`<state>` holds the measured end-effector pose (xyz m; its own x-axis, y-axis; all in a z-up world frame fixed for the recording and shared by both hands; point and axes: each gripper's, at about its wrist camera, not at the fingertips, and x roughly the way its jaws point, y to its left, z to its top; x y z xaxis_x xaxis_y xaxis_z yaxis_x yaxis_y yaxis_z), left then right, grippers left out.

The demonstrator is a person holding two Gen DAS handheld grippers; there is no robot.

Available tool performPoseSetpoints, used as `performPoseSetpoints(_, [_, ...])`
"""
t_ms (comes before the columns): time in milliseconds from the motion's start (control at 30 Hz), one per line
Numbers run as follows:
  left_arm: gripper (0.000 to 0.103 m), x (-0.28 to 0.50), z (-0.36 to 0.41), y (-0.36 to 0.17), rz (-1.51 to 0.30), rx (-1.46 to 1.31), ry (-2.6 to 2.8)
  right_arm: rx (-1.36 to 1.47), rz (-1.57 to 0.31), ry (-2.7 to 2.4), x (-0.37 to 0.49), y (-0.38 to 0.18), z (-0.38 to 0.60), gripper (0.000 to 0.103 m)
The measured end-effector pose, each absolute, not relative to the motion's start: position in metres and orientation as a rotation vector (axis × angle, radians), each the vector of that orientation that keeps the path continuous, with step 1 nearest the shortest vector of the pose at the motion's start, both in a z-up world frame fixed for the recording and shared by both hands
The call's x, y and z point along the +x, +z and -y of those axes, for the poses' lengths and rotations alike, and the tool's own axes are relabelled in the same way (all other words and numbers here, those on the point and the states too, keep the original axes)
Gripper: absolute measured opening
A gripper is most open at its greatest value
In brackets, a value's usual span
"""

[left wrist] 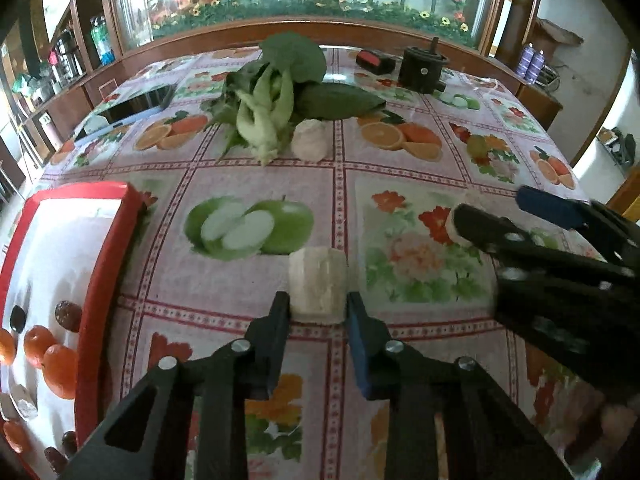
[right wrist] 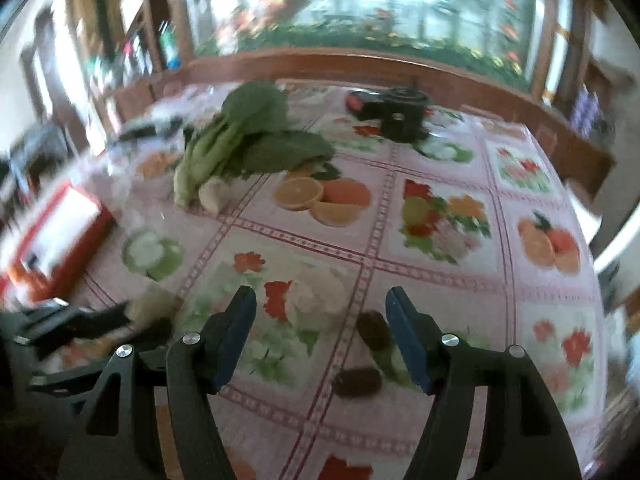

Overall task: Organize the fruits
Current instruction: 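Grasp a white cube with the left tool while the right tool grasps another white cube, then lift the white cubes and hold them above the table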

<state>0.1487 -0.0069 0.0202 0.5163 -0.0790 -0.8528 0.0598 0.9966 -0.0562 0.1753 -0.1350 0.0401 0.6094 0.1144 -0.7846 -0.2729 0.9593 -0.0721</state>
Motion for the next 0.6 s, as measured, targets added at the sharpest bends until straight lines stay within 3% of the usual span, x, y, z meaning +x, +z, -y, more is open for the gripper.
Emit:
performPoseSetpoints(233, [0.031,0.147,0.001,0.019,-1.020,-0.040,-0.118,-0.253,-0.943,0.205,0.186,0.021,0.133,0.073])
performPoseSetpoints(300, [0.031,0.147,0.000,0.019,-1.019,-0.046,-0.119,-0.252,-0.951,0.239,0.185,0.020,0.132,0.059])
performPoseSetpoints(333, [0.031,0.148,-0.001,0.019,-1.019,-0.051,-0.120,-0.255,-0.954,0.244,0.185,0.020,0.131,0.041])
performPoseSetpoints(600, [0.031,0.141,-0.015,0.019,-1.016,-0.110,-0.127,-0.133,-0.991,0.297,0.160,0.028,0.137,0.041])
